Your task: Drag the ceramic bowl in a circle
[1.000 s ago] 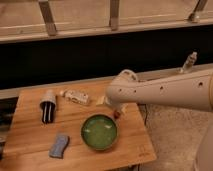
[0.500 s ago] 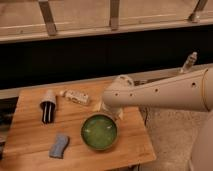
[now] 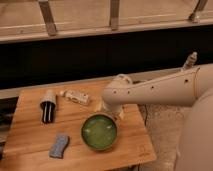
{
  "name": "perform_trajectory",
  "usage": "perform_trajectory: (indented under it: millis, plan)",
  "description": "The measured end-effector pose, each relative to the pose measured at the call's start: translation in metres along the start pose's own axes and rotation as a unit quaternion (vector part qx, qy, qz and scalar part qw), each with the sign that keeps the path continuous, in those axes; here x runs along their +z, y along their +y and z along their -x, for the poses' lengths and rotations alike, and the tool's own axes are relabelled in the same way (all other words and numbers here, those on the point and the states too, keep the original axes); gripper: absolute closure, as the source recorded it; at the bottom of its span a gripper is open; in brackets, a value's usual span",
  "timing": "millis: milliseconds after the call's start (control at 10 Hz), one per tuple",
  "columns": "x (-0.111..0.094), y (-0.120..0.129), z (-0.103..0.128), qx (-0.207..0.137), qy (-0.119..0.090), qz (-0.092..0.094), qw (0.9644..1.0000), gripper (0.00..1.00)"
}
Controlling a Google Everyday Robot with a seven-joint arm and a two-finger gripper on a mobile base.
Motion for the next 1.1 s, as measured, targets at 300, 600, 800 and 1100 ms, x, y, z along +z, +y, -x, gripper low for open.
perform_trajectory:
  millis: [300,600,800,1100]
  plan:
    - [0.027,-0.020,-0.004,0.019,0.030,-0.013,0.9993,0.20]
    - [0.058,-0.031,-0.019,0.033,0.070,-0.014,0.9969,0.20]
    - [0.081,-0.033,-0.035,0.035,0.100,-0.012,0.9943,0.20]
    - [0.090,-0.032,-0.051,0.034,0.132,0.013,0.9906,0.34]
